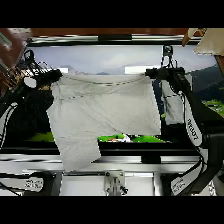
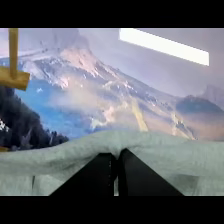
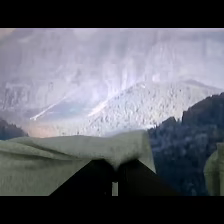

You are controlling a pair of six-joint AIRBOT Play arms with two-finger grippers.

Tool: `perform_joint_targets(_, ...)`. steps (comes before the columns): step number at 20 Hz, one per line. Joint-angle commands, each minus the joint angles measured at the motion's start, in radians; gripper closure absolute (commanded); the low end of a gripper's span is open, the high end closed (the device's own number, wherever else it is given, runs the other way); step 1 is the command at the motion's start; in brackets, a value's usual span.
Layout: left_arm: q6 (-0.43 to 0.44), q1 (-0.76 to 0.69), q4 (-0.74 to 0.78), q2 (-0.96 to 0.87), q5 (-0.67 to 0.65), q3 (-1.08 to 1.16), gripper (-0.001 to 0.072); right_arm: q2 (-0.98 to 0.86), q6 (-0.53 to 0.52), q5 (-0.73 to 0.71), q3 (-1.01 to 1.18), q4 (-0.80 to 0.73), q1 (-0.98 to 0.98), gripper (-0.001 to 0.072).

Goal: Fold the shirts.

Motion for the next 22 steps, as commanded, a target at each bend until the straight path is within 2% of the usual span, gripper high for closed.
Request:
perform_joint_targets(1,0.003,0.014,0.035,0.041,-0.219,0.012,0.0667,0.045,-0.061,-0.198,0.001,-0.002,0.0,0.0634)
perform_joint_targets(3,0.003,0.021,0.152,0.078,-0.452,0.026,0.0667,0.085,-0.142,-0.33,0.001,-0.018,0.0,0.0634)
perform_joint_targets(5,-0.002,0.02,0.257,0.066,-0.688,0.019,0.0668,0.082,-0.152,-0.412,0.001,-0.014,0.001,0.0634)
perform_joint_targets(6,-0.002,0.02,0.271,0.051,-0.753,0.007,0.0667,0.068,-0.151,-0.443,0.001,-0.007,0.001,0.0634)
perform_joint_targets(11,-0.063,0.021,0.301,0.029,-0.771,-0.011,0.0668,-0.013,-0.151,-0.608,0.001,0.007,0.0,0.0634)
perform_joint_targets(12,-0.093,0.021,0.346,0.029,-0.776,-0.011,0.0667,-0.019,-0.151,-0.611,0.001,0.008,0.0,0.0634)
perform_joint_targets(14,-0.099,0.021,0.409,0.029,-0.792,-0.01,0.0667,-0.018,-0.156,-0.609,0.001,0.002,0.0,0.0634)
perform_joint_targets(20,-0.096,0.023,0.407,0.002,-0.805,-0.01,0.0667,-0.018,-0.166,-0.617,0.001,-0.12,0.0,0.0634)
perform_joint_targets(22,-0.135,0.022,0.402,-0.012,-0.814,-0.01,0.0667,-0.021,-0.166,-0.609,0.001,-0.103,0.0,0.0634)
